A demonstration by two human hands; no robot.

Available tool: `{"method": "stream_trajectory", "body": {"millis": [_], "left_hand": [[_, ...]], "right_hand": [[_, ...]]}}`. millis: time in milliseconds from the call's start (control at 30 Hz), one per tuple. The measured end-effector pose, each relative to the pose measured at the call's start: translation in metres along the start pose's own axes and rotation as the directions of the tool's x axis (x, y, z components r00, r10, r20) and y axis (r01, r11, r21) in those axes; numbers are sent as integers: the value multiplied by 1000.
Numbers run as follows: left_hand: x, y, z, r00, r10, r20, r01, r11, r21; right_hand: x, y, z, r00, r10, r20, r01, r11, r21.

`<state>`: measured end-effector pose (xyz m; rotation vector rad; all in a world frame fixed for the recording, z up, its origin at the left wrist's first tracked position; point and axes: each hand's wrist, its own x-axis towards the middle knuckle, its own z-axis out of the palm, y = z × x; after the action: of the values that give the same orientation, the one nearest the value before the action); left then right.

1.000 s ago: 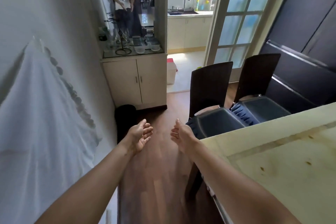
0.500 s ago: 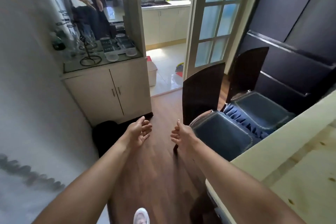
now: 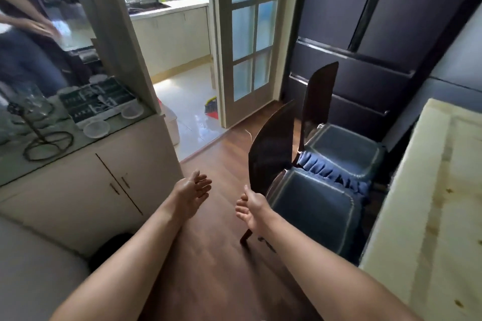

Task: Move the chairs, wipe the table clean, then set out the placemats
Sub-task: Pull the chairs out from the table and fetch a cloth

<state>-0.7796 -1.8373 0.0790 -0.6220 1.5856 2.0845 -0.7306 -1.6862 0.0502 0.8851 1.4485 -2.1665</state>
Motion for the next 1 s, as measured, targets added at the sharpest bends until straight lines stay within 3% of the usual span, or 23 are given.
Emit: {"method": "stream_trajectory", "body": {"millis": [267,633,800,1000], "left_hand": [[99,53,61,989,-36,144,11,985,171],[207,97,151,933,-154,324,5,908,418],[245,104,179,909,-199,367,-31,844,535],[290,104,205,864,-256,434,-110,746,657]], "right_hand": [[84,-56,-20,988,-7,-153,37,981,193],[145,-83,-50,937,183,-296,-41,903,428],[168,-79,-40,907,300,-296,-67,797,600],[204,-75,-19,899,375,-227,-39,583,811]]}}
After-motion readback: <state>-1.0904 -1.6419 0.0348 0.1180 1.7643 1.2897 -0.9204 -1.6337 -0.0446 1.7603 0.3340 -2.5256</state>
